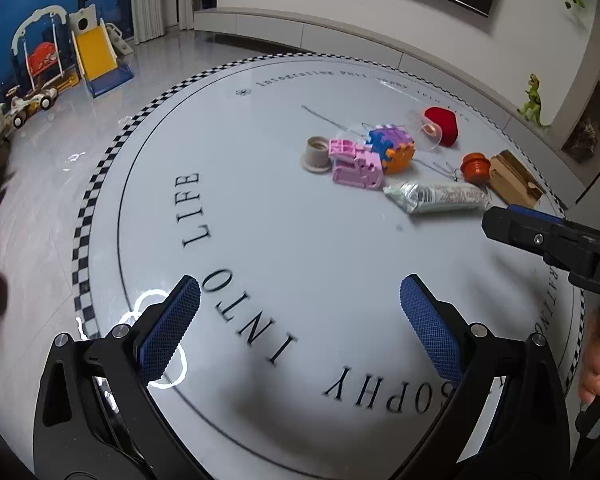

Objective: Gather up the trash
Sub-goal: 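Move both tools back over the table toward the toy blocks and cup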

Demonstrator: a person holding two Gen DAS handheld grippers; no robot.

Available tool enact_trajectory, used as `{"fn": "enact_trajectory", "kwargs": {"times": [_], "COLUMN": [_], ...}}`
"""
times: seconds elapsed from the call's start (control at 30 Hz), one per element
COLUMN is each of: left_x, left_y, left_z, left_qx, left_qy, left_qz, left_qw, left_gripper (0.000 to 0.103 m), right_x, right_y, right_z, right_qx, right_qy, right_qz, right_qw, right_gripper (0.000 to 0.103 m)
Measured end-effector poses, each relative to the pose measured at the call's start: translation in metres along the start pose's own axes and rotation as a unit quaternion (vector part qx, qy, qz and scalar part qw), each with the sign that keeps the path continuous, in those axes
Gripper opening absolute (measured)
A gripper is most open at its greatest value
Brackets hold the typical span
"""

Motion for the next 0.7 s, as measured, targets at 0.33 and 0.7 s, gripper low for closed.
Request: {"fn": "enact_trajectory", "kwargs": {"times": [0.33,0.7], "left_x": [-0.029,-0.04], "left_y": [0.051,0.083], "left_z": [0.028,0.033], "left_qx": [0.024,0.029], "left_qy": [0.007,0.005], "left_qz": [0.003,-0.007], "left_qw": [0.9997,0.9995], "left_gripper": [0.097,0.097], "right_x": [-0.024,-0.04], "right_y": [0.012,0.044], "right_z": [0.056,0.097], "right_qx": [0.033,0.058], "right_qy": [0.027,0.05], "right_qz": [0.013,0.011], "right_qw": [0.999,0.997], "right_gripper": [0.067,0.058]}}
Point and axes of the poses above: each gripper's, at about its wrist camera, not at the fingertips, and y roughly the way its jaws point, z to its right, x to its underside, the point moved 4 cm from there along y, roughly the way its jaws point, and after that the axes turned 12 degrees about z, right-handed, at the moved point
